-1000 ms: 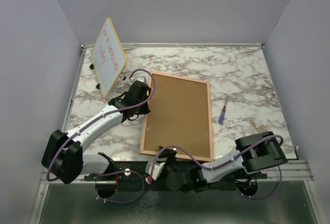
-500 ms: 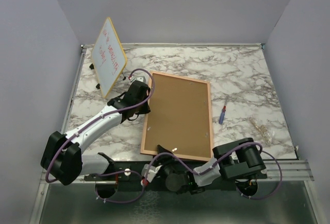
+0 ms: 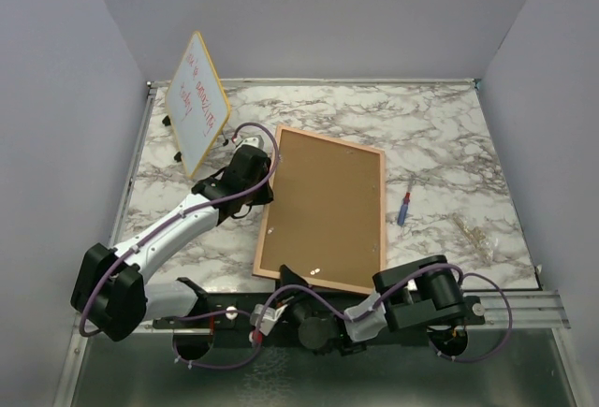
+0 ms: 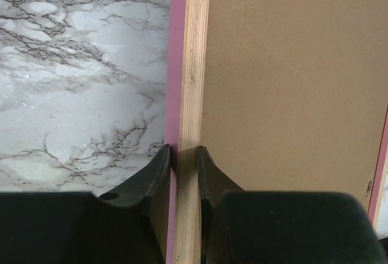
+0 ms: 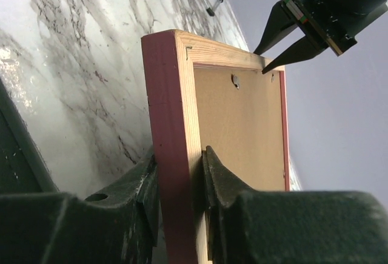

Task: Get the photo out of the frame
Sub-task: Turn over the photo frame at the center of the board.

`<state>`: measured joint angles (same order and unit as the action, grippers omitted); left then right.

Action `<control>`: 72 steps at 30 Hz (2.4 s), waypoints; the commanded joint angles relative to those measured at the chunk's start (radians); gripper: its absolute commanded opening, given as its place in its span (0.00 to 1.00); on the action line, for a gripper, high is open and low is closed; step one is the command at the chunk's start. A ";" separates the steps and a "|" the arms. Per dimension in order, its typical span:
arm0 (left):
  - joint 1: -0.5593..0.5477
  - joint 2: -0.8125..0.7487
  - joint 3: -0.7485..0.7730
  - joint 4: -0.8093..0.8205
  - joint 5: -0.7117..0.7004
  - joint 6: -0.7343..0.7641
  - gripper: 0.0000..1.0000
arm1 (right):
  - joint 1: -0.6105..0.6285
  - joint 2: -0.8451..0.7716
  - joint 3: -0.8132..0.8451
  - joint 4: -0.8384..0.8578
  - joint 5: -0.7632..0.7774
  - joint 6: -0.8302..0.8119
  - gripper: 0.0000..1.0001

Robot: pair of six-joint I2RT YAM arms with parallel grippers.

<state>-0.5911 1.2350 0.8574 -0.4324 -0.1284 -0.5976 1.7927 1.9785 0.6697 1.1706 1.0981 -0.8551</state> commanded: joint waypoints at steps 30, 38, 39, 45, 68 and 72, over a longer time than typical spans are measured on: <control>0.113 -0.052 -0.223 0.502 0.450 -0.105 0.82 | -0.012 -0.027 0.027 0.221 0.112 -0.025 0.01; 0.176 0.033 -0.205 0.659 0.609 -0.128 0.78 | -0.012 -0.085 0.005 0.156 0.110 0.026 0.01; 0.178 0.044 -0.199 0.670 0.614 -0.131 0.78 | -0.012 -0.092 0.006 0.139 0.107 0.037 0.01; 0.190 0.116 -0.185 0.716 0.638 -0.147 0.67 | -0.012 -0.118 0.007 0.101 0.100 0.054 0.01; 0.200 0.149 -0.124 0.637 0.602 -0.083 0.29 | 0.003 -0.118 0.001 0.114 0.117 0.056 0.01; 0.200 0.142 -0.111 0.588 0.590 -0.042 0.09 | 0.004 -0.120 0.005 0.099 0.121 0.063 0.01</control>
<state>-0.3927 1.3769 0.7090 0.1761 0.4587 -0.7429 1.7878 1.8900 0.6712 1.2064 1.1690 -0.8509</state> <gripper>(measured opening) 0.311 0.269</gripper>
